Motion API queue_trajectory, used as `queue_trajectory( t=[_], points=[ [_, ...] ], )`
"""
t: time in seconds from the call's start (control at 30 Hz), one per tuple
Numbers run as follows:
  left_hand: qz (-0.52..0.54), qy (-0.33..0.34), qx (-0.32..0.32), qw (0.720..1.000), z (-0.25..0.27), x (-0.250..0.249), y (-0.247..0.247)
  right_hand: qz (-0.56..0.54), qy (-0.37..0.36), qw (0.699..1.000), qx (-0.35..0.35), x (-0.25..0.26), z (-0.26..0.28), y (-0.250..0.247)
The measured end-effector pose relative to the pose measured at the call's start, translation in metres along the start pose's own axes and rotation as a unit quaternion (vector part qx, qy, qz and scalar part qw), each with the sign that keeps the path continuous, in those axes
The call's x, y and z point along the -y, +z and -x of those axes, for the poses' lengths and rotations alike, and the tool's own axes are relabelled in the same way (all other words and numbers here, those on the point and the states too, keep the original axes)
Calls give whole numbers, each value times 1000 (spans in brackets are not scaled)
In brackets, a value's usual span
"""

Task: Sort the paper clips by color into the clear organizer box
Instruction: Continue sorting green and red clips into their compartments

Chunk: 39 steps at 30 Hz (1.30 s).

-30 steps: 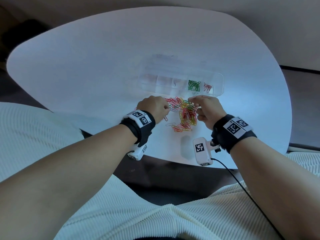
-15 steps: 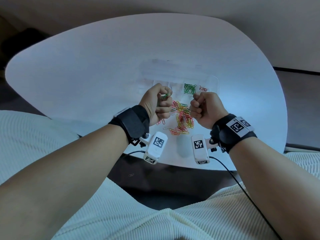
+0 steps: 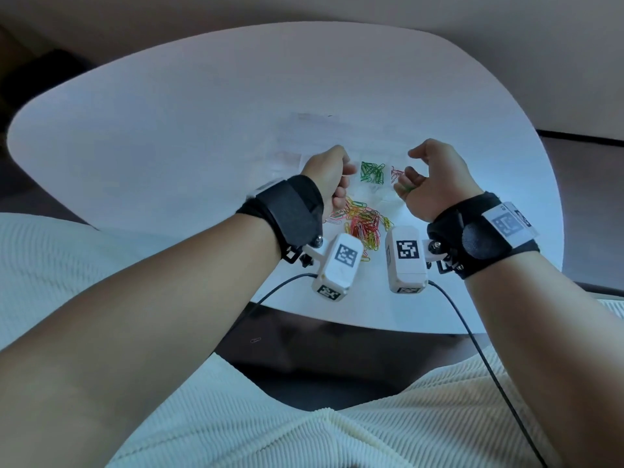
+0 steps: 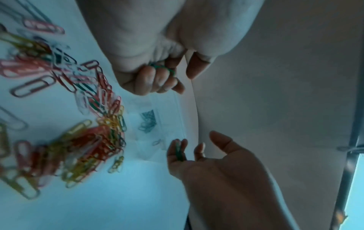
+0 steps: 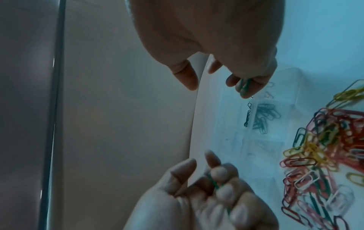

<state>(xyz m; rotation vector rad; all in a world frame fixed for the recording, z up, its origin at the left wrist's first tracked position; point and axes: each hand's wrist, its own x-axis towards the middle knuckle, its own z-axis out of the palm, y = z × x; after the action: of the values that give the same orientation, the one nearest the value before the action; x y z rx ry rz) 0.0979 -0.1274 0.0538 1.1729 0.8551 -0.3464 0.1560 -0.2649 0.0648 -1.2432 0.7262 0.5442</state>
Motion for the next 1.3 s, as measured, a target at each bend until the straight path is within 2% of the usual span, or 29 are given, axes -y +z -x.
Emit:
queue_trajectory(
  t=[0.2,0.4,0.57,0.7,0.9,1.03,1.1,1.17,1.23,1.3],
  points=[
    [59,-27,-6,998,-2,-20,13,-44,3,998,54,6,4,6],
    [97,-26,1,995,-7,-24,23,7,36,994,103,0,0,4],
    [131,-24,13,991,-13,-24,30,-30,14,994,103,5,1,3],
    [116,-28,27,992,-18,-25,33,-53,-20,995,85,8,0,0],
    [69,-27,83,994,-17,-21,28,-33,-45,995,80,7,-3,-4],
    [38,25,67,997,-12,-17,16,-5,-61,993,97,4,-1,-4],
    [2,72,46,996,-6,-17,8,22,-69,990,122,2,1,-3],
    [-42,116,36,992,0,-15,-2,108,-87,979,151,1,5,-2],
    [-109,156,22,982,5,-12,-14,254,-108,945,173,-4,7,-1],
    [-237,197,-19,951,8,-6,-25,391,-133,896,165,-14,4,0]
  ],
)
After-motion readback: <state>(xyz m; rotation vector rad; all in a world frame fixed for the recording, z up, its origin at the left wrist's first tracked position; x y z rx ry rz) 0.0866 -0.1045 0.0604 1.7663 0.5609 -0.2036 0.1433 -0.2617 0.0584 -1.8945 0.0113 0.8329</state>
